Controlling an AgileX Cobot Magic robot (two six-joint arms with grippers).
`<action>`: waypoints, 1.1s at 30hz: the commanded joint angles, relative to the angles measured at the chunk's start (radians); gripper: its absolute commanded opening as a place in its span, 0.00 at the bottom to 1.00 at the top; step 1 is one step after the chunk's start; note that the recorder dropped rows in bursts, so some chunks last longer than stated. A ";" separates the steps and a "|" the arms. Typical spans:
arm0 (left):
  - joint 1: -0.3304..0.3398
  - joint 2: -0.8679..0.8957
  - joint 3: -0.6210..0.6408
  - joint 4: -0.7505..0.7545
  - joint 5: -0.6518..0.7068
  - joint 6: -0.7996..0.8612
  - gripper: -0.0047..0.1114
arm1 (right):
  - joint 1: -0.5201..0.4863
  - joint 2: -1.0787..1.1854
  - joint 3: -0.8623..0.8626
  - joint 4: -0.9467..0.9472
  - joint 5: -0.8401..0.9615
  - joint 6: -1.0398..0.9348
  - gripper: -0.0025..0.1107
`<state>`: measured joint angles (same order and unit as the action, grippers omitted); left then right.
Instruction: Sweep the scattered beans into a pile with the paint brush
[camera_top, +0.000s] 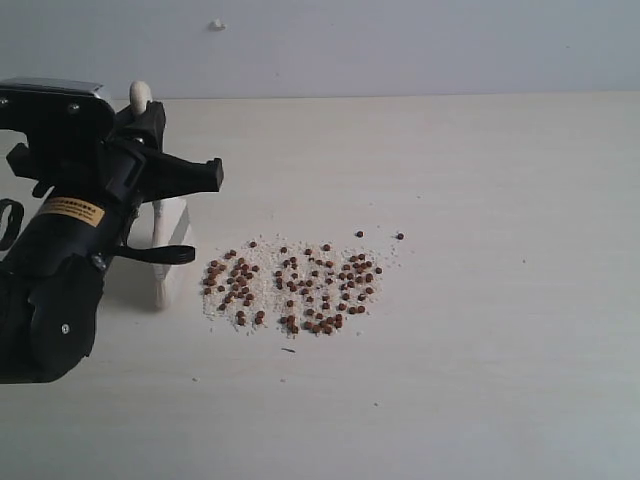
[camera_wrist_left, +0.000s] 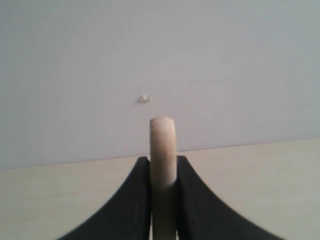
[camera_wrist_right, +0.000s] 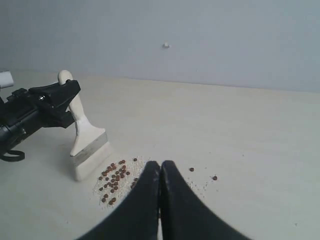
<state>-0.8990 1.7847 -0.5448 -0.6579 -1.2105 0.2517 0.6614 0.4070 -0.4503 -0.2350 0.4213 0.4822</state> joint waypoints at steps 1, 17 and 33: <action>0.002 0.022 -0.002 0.024 -0.011 -0.082 0.04 | 0.002 -0.002 0.004 -0.004 -0.006 -0.005 0.02; 0.002 0.044 -0.022 0.136 -0.011 -0.160 0.04 | 0.002 -0.002 0.004 -0.002 -0.006 -0.005 0.02; -0.009 0.111 -0.072 0.146 -0.011 -0.203 0.04 | 0.002 -0.002 0.004 -0.005 -0.006 -0.005 0.02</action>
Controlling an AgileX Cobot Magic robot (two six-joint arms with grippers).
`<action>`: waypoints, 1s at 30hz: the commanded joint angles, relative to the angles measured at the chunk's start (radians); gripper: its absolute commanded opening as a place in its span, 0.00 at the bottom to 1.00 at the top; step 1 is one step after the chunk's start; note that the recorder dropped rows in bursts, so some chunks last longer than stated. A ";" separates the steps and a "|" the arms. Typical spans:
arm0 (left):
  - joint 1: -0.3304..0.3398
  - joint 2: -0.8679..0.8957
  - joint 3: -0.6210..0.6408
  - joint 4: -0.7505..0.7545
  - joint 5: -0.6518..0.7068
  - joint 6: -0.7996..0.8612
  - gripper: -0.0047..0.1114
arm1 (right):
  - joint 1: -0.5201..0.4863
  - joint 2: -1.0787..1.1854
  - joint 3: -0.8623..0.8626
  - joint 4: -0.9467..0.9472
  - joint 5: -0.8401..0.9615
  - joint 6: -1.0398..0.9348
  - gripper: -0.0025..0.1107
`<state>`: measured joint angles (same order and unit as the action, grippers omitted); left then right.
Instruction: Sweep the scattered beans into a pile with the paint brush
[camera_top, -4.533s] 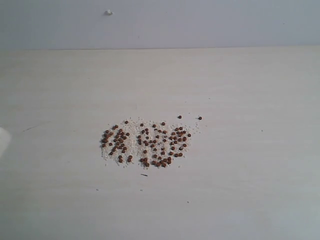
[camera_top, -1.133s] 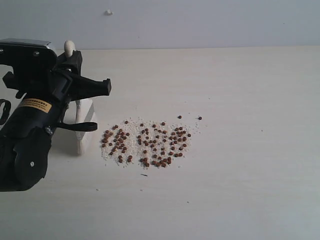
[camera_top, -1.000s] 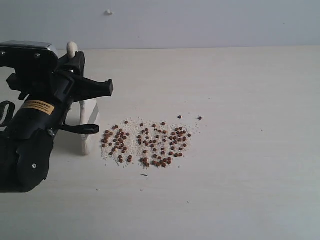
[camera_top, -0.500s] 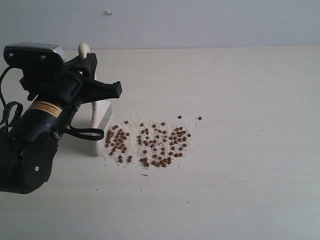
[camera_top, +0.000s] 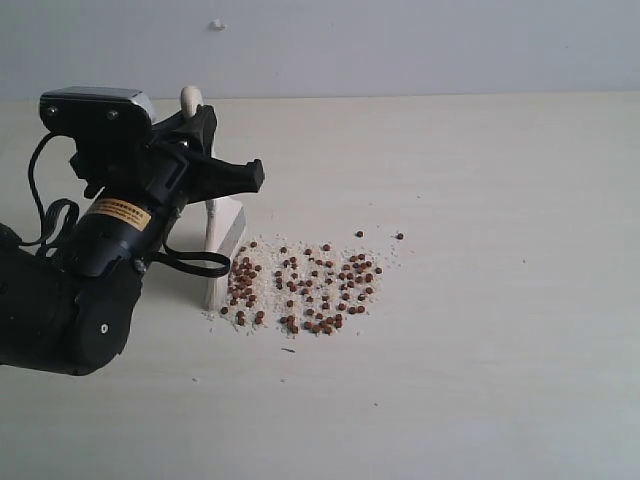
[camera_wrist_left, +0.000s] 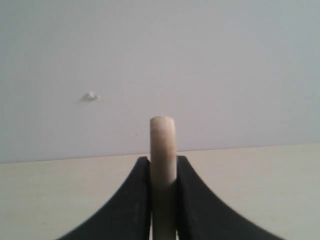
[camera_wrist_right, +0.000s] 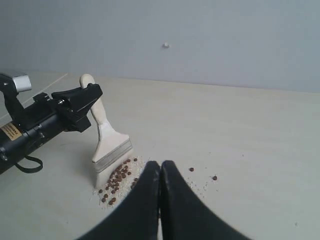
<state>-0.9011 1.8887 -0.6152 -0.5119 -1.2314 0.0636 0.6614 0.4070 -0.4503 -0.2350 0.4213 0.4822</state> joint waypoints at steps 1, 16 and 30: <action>-0.007 0.007 -0.002 0.004 0.010 -0.015 0.04 | 0.002 -0.002 0.004 -0.005 -0.006 -0.005 0.02; -0.007 -0.010 -0.002 -0.003 0.010 -0.011 0.04 | 0.002 -0.002 0.004 -0.002 -0.006 -0.005 0.02; -0.007 -0.050 -0.002 -0.073 0.010 0.147 0.04 | 0.002 -0.002 0.004 -0.002 -0.006 -0.005 0.02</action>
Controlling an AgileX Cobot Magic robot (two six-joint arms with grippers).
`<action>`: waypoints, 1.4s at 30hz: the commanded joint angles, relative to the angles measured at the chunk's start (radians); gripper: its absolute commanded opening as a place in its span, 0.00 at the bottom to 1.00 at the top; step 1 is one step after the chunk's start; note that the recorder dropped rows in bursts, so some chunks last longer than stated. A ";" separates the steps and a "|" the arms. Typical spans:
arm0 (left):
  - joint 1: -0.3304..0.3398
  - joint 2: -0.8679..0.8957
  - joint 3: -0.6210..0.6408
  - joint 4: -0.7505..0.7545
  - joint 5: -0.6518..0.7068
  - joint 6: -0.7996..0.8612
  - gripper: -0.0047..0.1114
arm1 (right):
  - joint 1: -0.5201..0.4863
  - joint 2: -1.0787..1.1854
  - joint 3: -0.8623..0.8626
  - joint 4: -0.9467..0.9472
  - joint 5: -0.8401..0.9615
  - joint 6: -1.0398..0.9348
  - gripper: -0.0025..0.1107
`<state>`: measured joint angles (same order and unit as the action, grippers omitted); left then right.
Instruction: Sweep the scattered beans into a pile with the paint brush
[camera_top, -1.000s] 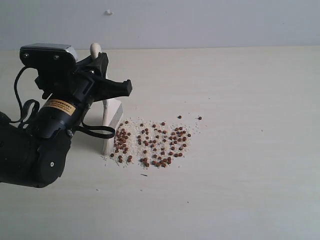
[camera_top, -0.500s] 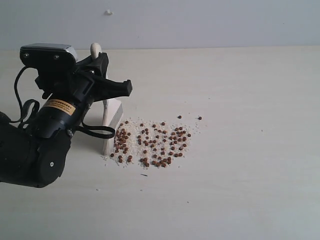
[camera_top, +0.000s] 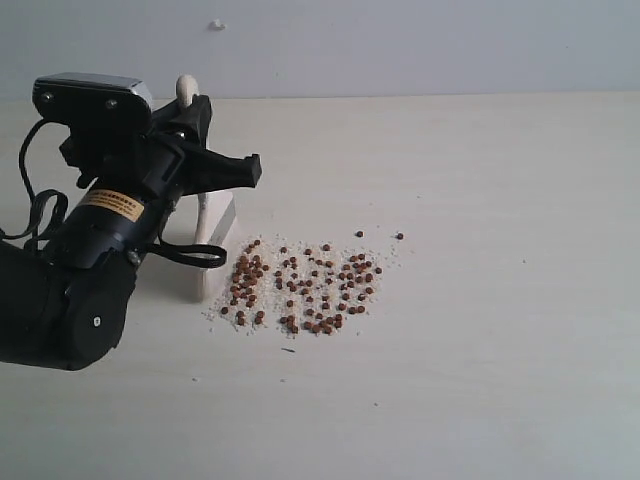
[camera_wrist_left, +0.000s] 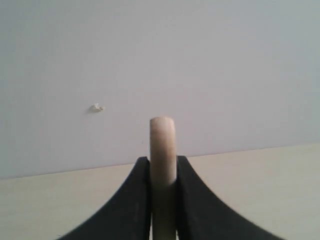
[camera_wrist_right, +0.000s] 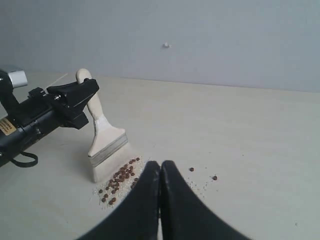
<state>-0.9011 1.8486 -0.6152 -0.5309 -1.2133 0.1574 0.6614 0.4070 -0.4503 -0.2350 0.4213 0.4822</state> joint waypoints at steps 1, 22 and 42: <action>-0.007 -0.010 -0.002 -0.065 -0.008 0.059 0.04 | 0.002 -0.002 0.004 -0.002 -0.006 -0.005 0.02; -0.016 -0.130 0.092 -0.074 -0.008 0.036 0.04 | 0.002 -0.002 0.004 -0.001 -0.006 -0.004 0.02; -0.217 -0.105 0.121 -0.427 -0.008 0.094 0.04 | 0.002 -0.002 0.004 -0.004 -0.006 -0.004 0.02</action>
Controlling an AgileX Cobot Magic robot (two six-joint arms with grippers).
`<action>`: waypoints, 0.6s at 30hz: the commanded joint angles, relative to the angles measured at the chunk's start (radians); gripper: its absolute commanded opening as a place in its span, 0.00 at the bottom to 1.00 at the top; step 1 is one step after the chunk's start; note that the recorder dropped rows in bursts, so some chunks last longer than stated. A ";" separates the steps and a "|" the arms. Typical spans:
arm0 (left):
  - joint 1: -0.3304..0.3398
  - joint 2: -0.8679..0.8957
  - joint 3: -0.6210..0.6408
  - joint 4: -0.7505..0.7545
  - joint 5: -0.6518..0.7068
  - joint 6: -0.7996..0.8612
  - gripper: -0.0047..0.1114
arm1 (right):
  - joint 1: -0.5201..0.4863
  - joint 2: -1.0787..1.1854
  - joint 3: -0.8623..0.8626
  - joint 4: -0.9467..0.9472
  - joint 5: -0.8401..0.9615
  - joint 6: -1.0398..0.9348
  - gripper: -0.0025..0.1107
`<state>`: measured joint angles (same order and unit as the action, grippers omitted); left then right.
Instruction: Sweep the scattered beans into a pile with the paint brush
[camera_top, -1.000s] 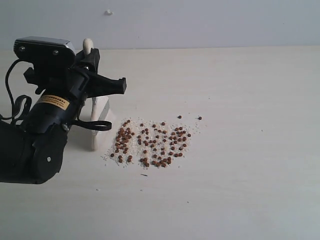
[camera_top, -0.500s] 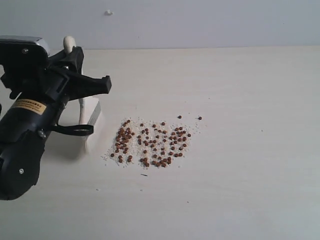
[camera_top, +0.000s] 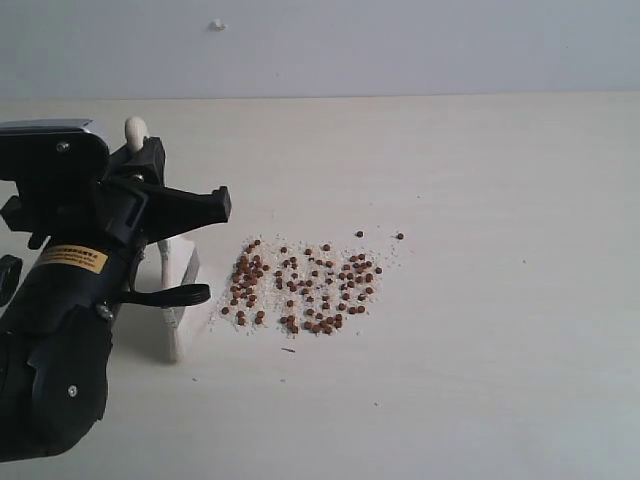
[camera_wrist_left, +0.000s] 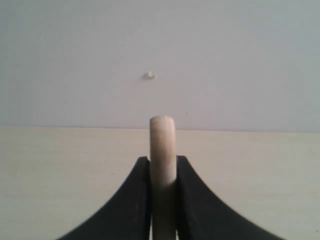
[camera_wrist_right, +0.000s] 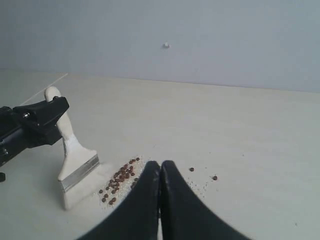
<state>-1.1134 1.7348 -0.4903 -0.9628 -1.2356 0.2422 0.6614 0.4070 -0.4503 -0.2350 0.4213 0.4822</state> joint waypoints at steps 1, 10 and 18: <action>-0.005 0.009 -0.003 0.013 0.015 0.001 0.04 | 0.002 -0.002 0.004 -0.004 -0.006 -0.004 0.02; -0.005 0.042 -0.051 0.063 0.015 -0.043 0.04 | 0.002 -0.002 0.004 -0.001 -0.006 -0.004 0.02; -0.005 0.044 -0.056 0.063 0.015 -0.043 0.04 | 0.002 -0.002 0.004 -0.004 -0.006 -0.004 0.02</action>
<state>-1.1134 1.7737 -0.5408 -0.9014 -1.2336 0.2105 0.6614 0.4070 -0.4503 -0.2350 0.4213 0.4822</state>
